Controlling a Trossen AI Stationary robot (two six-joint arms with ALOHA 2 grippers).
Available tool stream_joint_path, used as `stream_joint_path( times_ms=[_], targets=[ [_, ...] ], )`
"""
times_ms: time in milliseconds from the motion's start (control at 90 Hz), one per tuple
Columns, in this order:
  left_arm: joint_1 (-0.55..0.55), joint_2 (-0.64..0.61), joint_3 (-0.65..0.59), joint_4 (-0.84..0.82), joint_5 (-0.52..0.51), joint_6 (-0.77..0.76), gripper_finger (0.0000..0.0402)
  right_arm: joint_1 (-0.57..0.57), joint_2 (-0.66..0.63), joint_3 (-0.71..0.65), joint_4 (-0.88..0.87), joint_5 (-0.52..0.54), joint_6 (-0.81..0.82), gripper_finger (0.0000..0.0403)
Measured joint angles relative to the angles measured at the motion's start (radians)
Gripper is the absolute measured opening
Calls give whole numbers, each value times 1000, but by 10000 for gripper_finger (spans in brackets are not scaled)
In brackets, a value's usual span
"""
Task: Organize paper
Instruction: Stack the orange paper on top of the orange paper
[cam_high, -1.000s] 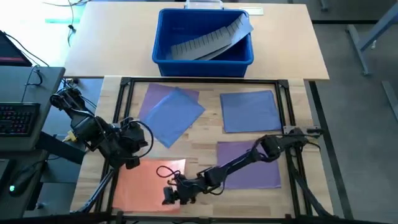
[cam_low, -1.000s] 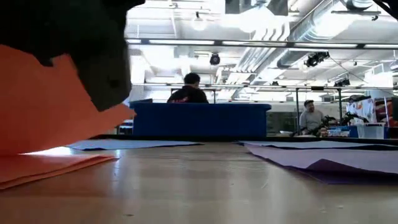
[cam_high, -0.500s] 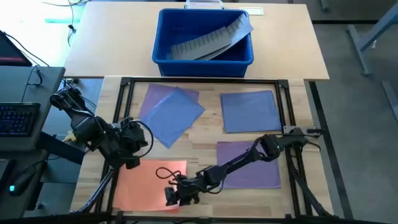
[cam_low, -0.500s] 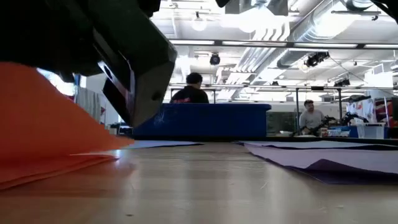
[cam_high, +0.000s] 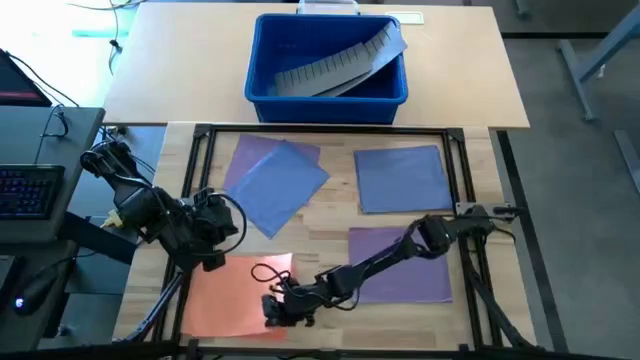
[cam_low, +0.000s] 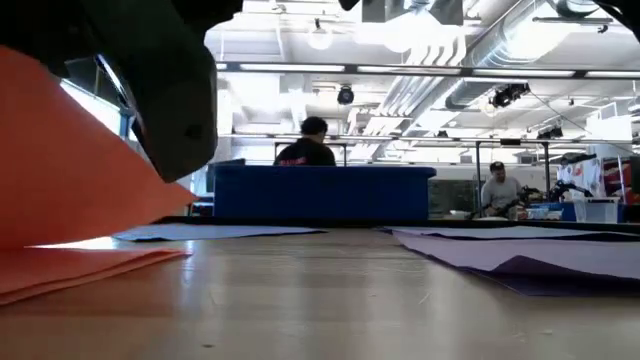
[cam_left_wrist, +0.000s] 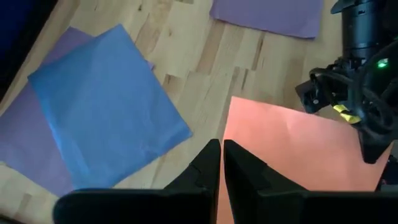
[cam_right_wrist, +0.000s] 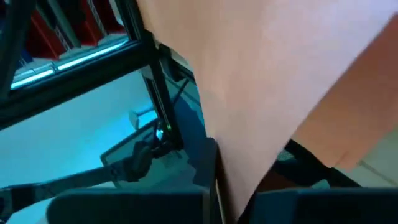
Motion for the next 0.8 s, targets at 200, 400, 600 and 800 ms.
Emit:
stream_joint_path(
  times_ms=[200, 400, 600, 800],
  targets=[
    [0, 0, 0, 0, -5, 1, 0, 27, 0, 0, 4, 109, 53, 0],
    [0, 0, 0, 0, -7, 2, 0, 24, 0, 0, 7, 172, 48, 0],
    [0, 0, 0, 0, -8, 1, 0, 16, 0, 0, 28, 178, 17, 0],
    [0, 0, 0, 0, -9, -7, 0, 16, 18, 0, 109, 136, -15, 7]
  ],
)
